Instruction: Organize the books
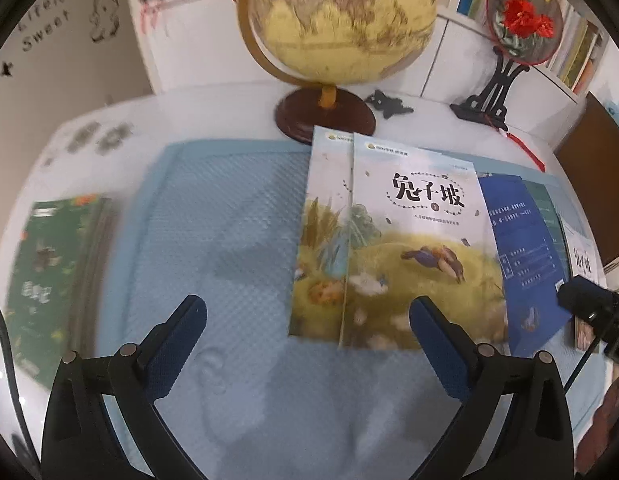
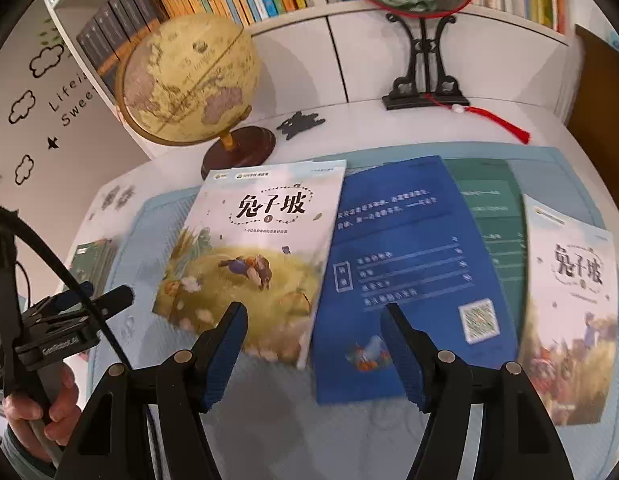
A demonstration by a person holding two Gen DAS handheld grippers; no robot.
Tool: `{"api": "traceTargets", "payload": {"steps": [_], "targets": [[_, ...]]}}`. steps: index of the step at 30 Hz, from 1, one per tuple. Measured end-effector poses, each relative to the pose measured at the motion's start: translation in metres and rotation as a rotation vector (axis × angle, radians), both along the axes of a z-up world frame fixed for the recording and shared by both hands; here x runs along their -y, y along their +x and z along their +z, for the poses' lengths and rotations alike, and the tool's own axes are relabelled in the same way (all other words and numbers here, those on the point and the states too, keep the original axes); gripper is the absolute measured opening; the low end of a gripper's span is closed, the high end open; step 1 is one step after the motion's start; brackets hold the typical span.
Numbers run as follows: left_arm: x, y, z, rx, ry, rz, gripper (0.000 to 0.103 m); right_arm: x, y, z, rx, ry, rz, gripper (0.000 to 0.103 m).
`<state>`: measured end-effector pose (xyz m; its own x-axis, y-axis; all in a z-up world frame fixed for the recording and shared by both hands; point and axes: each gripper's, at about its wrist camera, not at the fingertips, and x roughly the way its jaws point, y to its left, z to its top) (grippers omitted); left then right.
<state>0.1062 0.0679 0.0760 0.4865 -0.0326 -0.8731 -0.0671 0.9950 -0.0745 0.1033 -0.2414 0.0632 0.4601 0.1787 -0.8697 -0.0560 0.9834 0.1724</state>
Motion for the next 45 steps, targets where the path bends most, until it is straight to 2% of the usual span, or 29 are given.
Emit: {"api": "traceTargets", "payload": {"steps": [3,5,7,11,15,18,21,24,27,31,36,38,40,45], "targets": [[0.004,0.018,-0.012,-0.010,0.000,-0.033,0.101,-0.009,0.015,-0.013,-0.023,-0.042,-0.004,0.066],[0.007,0.030,-0.020,-0.022,-0.006,-0.060,0.100,-0.010,0.024,-0.021,-0.040,-0.034,-0.014,0.061],[0.007,0.040,-0.030,-0.049,-0.039,-0.085,0.091,-0.013,0.034,-0.029,-0.058,-0.039,-0.021,0.057],[0.008,0.048,-0.042,-0.069,-0.075,-0.112,0.084,-0.016,0.049,-0.046,-0.087,-0.033,-0.028,0.050],[0.011,0.051,-0.052,-0.090,-0.103,-0.137,0.071,-0.022,0.058,-0.061,-0.102,-0.039,-0.017,0.041],[0.011,0.049,-0.054,-0.077,-0.112,-0.140,0.070,-0.031,0.059,-0.064,-0.086,-0.065,0.012,0.038],[0.009,0.044,-0.052,-0.077,-0.147,-0.133,0.068,-0.036,0.056,-0.065,-0.100,-0.034,0.053,0.037],[0.006,0.029,-0.049,-0.093,-0.239,-0.130,0.063,-0.040,0.046,-0.064,-0.114,-0.009,0.090,0.036],[0.011,0.006,-0.047,-0.099,-0.256,-0.137,0.062,-0.046,0.027,-0.060,-0.107,-0.058,0.131,0.037],[0.021,-0.027,-0.047,-0.112,-0.276,-0.142,0.062,-0.036,0.001,-0.060,-0.140,-0.033,0.138,0.037],[0.035,-0.070,-0.044,-0.145,-0.340,-0.166,0.062,-0.024,-0.039,-0.053,-0.165,-0.038,0.159,0.037],[0.042,-0.086,-0.046,-0.170,-0.341,-0.186,0.062,-0.018,-0.056,-0.054,-0.187,-0.041,0.169,0.037],[0.046,-0.104,-0.047,-0.175,-0.305,-0.182,0.062,-0.009,-0.069,-0.058,-0.219,-0.022,0.164,0.037],[0.034,-0.122,-0.050,-0.162,-0.282,-0.096,0.062,0.008,-0.087,-0.066,-0.227,-0.030,0.108,0.037]]}}
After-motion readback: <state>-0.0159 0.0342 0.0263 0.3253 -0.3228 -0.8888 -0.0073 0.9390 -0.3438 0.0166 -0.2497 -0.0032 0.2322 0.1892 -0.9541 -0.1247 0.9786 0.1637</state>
